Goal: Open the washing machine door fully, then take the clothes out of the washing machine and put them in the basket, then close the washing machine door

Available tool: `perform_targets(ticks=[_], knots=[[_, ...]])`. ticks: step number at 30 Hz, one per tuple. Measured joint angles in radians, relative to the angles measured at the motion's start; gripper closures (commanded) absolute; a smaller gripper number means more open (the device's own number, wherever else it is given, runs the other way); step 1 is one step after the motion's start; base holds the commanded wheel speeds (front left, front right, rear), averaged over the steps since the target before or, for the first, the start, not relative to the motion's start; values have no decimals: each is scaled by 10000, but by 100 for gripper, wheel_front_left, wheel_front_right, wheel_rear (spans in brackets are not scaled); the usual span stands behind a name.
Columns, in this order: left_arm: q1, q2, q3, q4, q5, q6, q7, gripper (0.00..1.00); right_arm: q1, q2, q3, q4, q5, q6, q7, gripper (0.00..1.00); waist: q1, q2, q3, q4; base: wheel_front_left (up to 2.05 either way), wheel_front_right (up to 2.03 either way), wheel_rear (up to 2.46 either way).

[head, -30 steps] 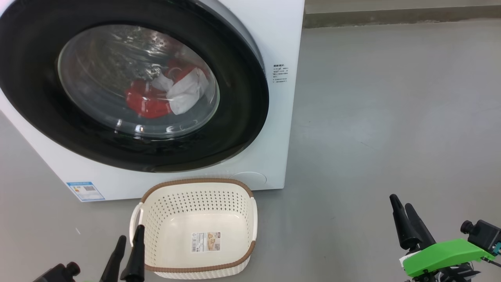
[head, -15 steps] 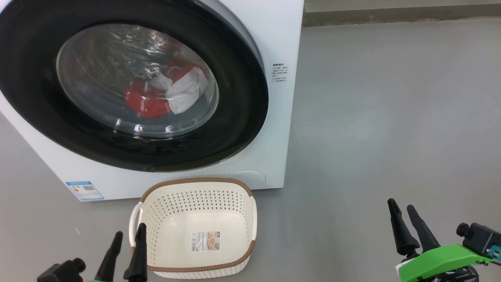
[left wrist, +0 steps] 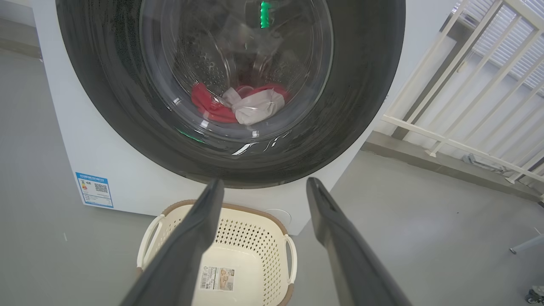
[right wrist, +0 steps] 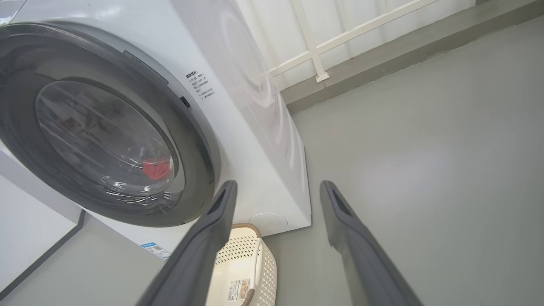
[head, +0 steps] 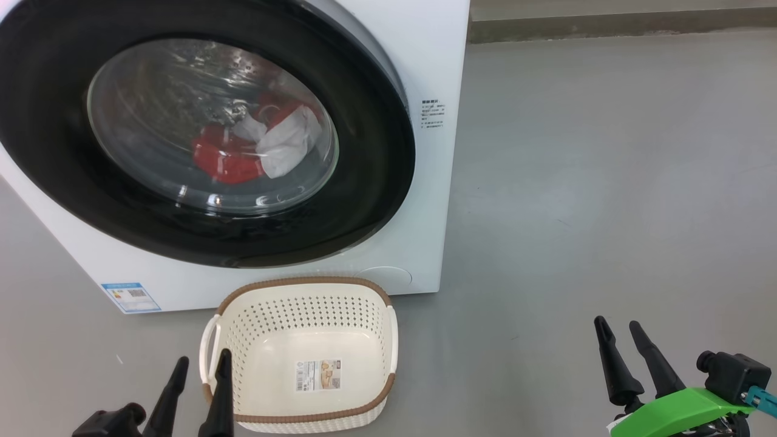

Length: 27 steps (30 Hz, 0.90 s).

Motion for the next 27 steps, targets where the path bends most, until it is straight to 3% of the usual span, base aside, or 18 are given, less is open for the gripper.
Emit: perform_targets(ticks=[13,27], knots=[[16,-4,12,-54,1438,-6,-372,0,8,-113,59,-81,-1289,0,-378,0,0,0,-1,1,0,0,0],[201,-105,280,-40,2700,-293,-777,0,210,-113,0,-123,-2416,2,-746,0,0,0,53,-9,0,0,0]])
